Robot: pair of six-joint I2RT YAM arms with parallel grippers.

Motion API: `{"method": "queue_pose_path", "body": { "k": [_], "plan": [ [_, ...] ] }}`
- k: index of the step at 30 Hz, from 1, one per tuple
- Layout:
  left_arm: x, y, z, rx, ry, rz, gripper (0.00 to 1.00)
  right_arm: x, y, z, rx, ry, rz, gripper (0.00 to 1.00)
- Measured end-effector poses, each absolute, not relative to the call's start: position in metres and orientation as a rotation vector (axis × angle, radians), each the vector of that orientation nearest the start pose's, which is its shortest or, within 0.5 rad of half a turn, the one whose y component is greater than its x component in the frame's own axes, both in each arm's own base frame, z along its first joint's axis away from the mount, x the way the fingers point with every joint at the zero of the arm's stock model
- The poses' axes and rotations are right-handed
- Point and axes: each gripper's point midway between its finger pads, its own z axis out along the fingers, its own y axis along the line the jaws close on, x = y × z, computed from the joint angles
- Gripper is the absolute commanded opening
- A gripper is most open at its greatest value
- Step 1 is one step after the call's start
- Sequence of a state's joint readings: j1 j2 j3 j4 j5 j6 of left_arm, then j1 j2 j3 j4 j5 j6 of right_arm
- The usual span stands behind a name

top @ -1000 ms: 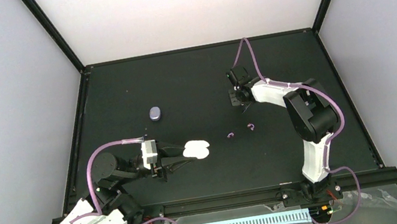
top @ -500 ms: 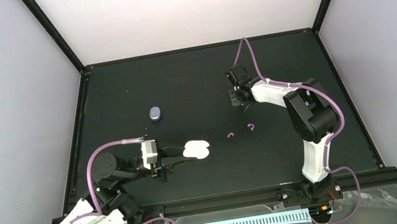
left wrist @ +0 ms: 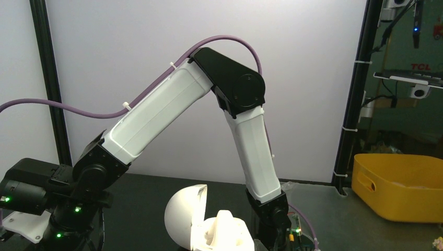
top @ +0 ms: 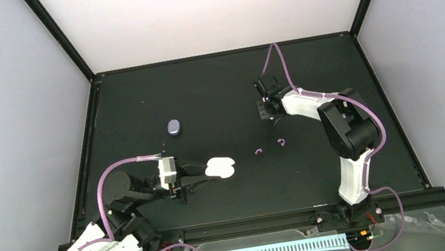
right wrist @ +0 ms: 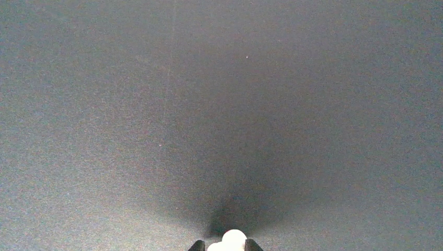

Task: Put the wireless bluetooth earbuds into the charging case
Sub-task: Adjust the earbud at the center of the board.

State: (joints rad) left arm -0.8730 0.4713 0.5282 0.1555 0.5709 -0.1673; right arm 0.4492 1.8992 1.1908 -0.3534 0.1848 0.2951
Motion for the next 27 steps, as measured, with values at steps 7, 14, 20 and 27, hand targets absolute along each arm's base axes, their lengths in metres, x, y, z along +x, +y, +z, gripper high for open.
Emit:
{"method": "queue_pose_path", "body": {
  "k": [7,14,20,27],
  "plan": [
    [0.083,-0.243,0.353,0.976,1.155,-1.236,0.02,0.415,0.163,0.034,-0.136,2.607,0.008,0.22],
    [0.083,-0.243,0.353,0.976,1.155,-1.236,0.02,0.413,0.161,0.032,-0.134,2.613,-0.006,0.08],
    [0.083,-0.243,0.353,0.975,1.155,-1.237,0.02,0.413,0.168,0.034,-0.156,2.616,0.030,0.06],
    [0.083,-0.243,0.353,0.976,1.155,-1.237,0.02,0.398,0.201,0.051,-0.297,2.638,0.053,0.06]
  ]
}}
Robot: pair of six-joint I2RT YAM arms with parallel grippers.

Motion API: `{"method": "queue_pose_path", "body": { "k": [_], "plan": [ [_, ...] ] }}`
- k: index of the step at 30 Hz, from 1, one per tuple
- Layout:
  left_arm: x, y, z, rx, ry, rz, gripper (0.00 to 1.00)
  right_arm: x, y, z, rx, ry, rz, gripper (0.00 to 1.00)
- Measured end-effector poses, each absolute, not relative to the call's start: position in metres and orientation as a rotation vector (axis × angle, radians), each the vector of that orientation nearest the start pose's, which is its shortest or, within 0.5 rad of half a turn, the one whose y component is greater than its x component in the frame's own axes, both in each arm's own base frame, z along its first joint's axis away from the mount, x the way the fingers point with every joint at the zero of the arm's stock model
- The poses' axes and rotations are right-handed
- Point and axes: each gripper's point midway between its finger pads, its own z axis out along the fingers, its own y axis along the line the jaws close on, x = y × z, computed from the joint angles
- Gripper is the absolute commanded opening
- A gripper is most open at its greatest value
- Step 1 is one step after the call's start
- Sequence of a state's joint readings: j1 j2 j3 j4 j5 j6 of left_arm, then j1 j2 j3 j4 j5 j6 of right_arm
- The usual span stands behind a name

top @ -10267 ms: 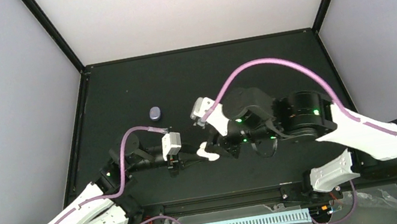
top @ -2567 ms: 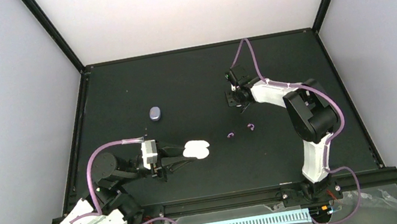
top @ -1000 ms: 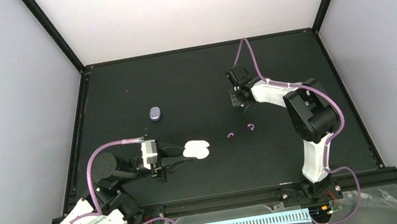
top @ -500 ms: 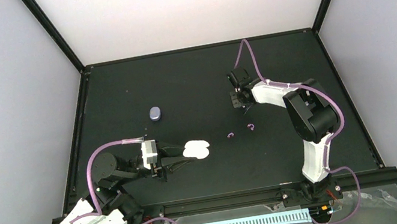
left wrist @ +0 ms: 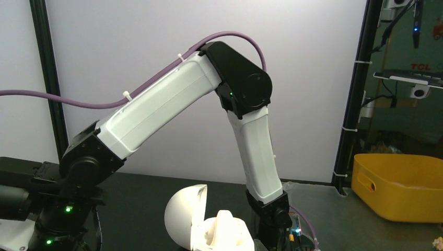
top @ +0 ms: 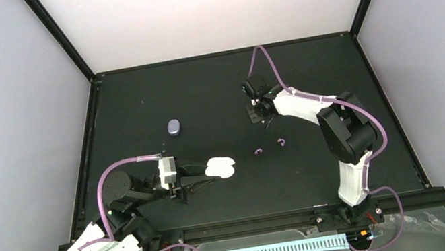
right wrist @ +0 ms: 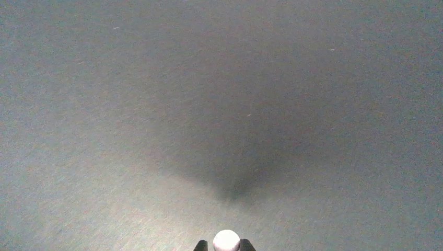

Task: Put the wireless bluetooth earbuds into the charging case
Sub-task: Adjust the earbud at the center of the board.

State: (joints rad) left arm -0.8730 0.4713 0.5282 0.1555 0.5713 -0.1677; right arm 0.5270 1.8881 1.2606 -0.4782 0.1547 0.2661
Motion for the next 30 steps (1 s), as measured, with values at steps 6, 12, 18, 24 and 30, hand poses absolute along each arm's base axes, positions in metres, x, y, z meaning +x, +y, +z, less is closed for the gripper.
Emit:
{"method": "queue_pose_path", "body": {
  "k": [6,12,18,24,30],
  "plan": [
    [0.082,-0.243,0.353,0.977,1.154,-1.238,0.02,0.369,0.203,0.065,-0.429,2.706,0.017,0.07],
    [0.079,-0.244,0.353,0.992,1.147,-1.250,0.02,0.335,0.187,0.058,-0.519,2.828,-0.030,0.08],
    [0.077,-0.243,0.354,1.001,1.139,-1.258,0.02,0.317,0.174,0.038,-0.559,2.935,-0.113,0.09],
    [0.073,-0.240,0.358,0.998,1.121,-1.265,0.01,0.326,0.181,0.024,-0.518,2.971,-0.122,0.12],
    [0.071,-0.238,0.359,0.998,1.113,-1.265,0.02,0.347,0.200,0.027,-0.473,2.939,-0.054,0.26]
  ]
}}
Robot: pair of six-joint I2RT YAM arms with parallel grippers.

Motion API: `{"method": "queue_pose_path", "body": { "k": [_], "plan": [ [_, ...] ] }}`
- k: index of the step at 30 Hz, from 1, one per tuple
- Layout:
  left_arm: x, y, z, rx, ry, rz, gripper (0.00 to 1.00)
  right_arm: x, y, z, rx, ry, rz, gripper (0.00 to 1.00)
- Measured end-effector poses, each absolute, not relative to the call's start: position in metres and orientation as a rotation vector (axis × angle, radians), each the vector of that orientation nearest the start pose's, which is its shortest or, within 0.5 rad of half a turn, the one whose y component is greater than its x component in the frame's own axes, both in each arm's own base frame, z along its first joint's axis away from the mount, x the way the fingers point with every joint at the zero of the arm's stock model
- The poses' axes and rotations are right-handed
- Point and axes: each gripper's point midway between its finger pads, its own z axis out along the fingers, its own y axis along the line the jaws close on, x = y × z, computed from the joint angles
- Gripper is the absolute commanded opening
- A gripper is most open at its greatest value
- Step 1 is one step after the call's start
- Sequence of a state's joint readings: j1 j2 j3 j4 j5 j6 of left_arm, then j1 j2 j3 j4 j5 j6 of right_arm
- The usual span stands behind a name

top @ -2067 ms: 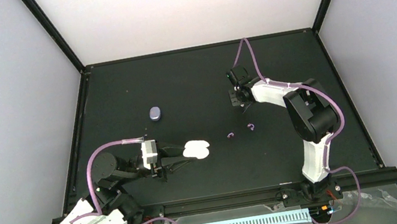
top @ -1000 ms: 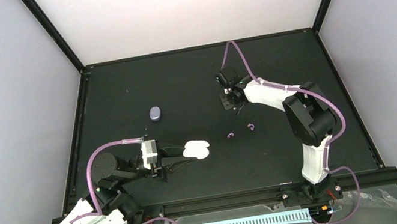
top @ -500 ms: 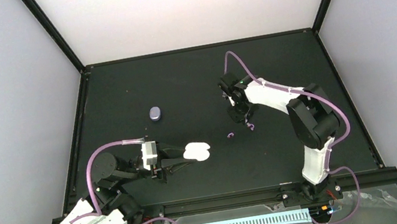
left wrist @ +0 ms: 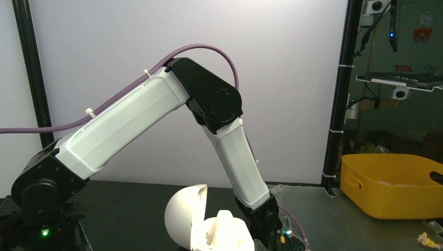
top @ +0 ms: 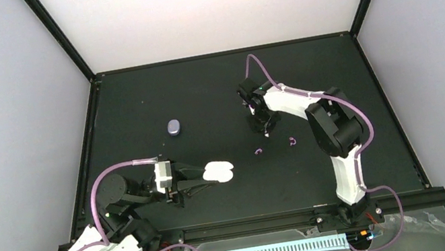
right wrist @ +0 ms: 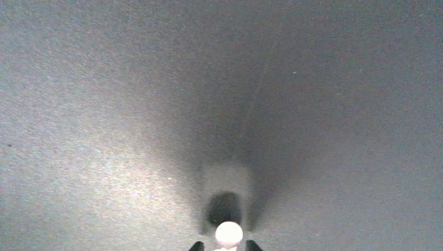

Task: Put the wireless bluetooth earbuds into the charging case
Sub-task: Adjust the earbud at the center of the board.

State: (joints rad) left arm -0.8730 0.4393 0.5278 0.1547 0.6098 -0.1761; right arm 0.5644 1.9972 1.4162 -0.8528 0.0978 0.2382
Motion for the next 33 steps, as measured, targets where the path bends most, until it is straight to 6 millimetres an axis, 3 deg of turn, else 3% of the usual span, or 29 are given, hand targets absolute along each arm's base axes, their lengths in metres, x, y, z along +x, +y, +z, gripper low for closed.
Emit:
{"method": "queue_pose_path", "body": {
  "k": [5,10,15,19,21,26,33],
  "plan": [
    [0.071,-0.238,0.359,0.998,1.112,-1.266,0.02,0.346,0.209,0.027,-0.469,2.945,-0.007,0.39],
    [0.071,-0.238,0.359,0.998,1.112,-1.266,0.01,0.348,0.214,0.033,-0.440,2.928,0.042,0.45],
    [0.071,-0.238,0.359,0.998,1.112,-1.266,0.02,0.338,0.211,0.065,-0.419,2.809,0.142,0.41],
    [0.072,-0.239,0.358,0.999,1.117,-1.266,0.02,0.324,0.203,0.084,-0.400,2.723,0.200,0.29],
    [0.073,-0.240,0.357,1.001,1.124,-1.267,0.02,0.322,0.199,0.080,-0.367,2.703,0.199,0.23],
    [0.075,-0.242,0.354,1.003,1.136,-1.267,0.02,0.316,0.181,0.047,-0.305,2.745,0.109,0.15],
    [0.075,-0.242,0.354,1.003,1.136,-1.266,0.01,0.325,0.184,0.024,-0.283,2.766,0.088,0.08]
  ]
}}
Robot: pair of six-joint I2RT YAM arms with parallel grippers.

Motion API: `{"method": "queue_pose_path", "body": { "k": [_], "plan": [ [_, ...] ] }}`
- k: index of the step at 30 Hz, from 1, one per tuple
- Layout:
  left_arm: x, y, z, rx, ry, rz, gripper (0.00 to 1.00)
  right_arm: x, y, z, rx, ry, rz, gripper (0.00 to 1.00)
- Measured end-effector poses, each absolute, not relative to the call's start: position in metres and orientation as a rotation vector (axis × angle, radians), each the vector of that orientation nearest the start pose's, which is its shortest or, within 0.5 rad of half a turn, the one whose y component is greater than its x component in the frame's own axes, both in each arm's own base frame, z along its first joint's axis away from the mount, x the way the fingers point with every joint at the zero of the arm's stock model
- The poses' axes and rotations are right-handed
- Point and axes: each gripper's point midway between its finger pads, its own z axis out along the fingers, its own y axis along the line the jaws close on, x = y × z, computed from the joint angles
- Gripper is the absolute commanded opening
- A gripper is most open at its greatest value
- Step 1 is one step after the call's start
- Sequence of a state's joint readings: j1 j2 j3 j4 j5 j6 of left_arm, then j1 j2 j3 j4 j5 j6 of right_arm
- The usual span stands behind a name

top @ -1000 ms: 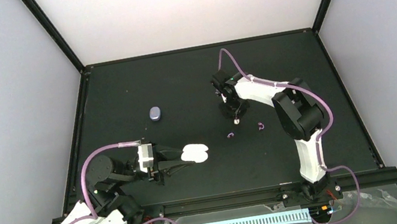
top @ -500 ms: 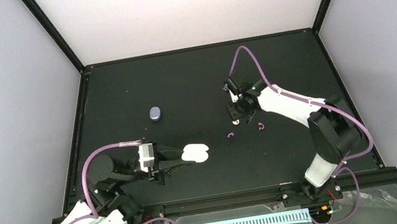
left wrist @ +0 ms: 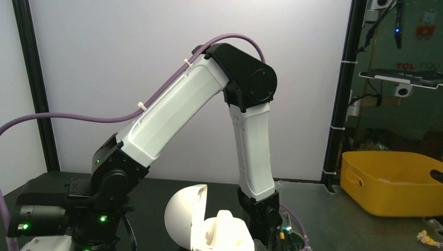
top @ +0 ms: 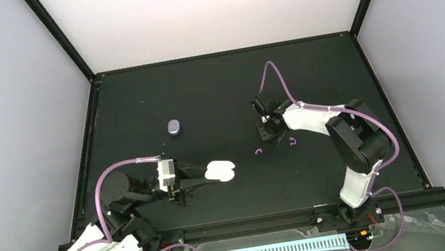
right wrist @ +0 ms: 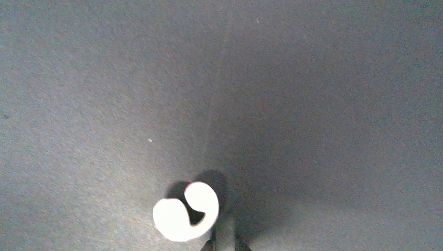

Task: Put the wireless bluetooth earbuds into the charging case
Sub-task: Adjust the earbud at the center of the board.

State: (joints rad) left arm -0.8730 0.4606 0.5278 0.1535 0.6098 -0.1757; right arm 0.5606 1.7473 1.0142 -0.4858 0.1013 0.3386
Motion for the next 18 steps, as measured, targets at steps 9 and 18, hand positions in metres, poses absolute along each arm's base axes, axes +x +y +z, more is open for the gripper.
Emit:
{"method": "queue_pose_path", "body": {
  "k": [9,18],
  "plan": [
    [0.075,-0.242,0.354,1.003,1.138,-1.266,0.02,0.333,0.203,0.025,-0.312,2.749,0.135,0.07],
    [0.076,-0.243,0.353,1.004,1.143,-1.266,0.02,0.338,0.240,0.033,-0.395,2.723,0.217,0.08]
  ]
}}
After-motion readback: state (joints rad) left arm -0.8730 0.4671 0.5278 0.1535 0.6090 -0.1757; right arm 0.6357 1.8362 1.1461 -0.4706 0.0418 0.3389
